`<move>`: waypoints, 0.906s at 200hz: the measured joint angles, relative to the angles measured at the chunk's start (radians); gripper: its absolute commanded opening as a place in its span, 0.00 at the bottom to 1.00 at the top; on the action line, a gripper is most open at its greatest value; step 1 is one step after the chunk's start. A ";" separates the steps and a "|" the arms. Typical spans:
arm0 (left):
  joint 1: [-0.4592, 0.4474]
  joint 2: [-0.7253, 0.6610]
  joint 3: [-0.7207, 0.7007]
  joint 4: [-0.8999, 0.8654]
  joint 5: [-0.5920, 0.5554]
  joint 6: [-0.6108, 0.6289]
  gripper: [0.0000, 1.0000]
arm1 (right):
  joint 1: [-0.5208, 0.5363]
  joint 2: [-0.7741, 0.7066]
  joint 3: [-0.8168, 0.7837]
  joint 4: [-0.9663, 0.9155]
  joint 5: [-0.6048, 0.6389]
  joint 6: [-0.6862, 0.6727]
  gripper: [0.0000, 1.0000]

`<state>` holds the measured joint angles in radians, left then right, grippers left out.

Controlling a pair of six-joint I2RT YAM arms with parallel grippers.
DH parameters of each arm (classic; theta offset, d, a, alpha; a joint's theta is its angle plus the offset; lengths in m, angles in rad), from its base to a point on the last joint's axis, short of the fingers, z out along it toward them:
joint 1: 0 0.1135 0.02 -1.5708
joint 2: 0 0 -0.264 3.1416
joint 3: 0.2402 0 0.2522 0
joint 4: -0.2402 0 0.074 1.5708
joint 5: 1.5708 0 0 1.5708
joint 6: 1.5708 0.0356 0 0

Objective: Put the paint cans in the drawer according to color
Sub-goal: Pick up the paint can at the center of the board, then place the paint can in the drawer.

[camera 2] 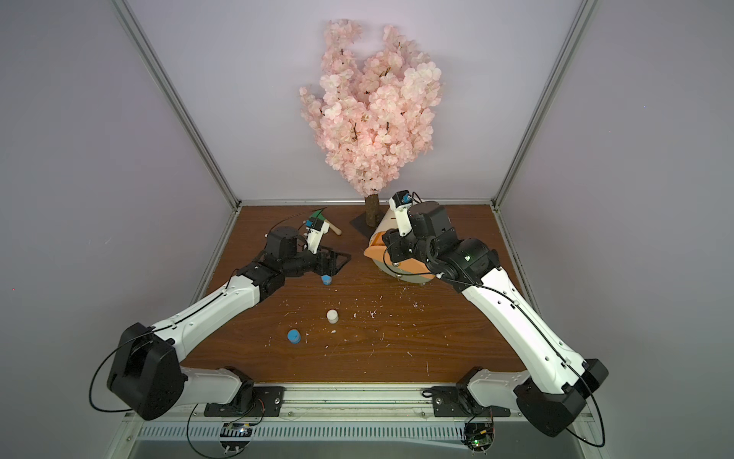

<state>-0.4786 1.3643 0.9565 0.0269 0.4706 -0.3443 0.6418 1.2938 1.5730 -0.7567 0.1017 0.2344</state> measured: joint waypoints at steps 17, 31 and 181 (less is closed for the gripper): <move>-0.024 0.019 0.015 0.009 0.003 -0.005 0.88 | -0.042 0.024 0.010 -0.034 0.012 -0.024 0.31; -0.045 0.039 0.029 0.020 0.005 -0.008 0.88 | -0.077 0.039 0.010 -0.056 0.013 -0.042 0.31; -0.076 0.101 0.043 0.083 0.022 -0.045 0.89 | -0.199 0.115 -0.064 -0.071 -0.096 -0.097 0.32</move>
<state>-0.5549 1.4654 1.0000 0.1101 0.4923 -0.3897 0.4427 1.4086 1.5093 -0.8276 0.0055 0.1379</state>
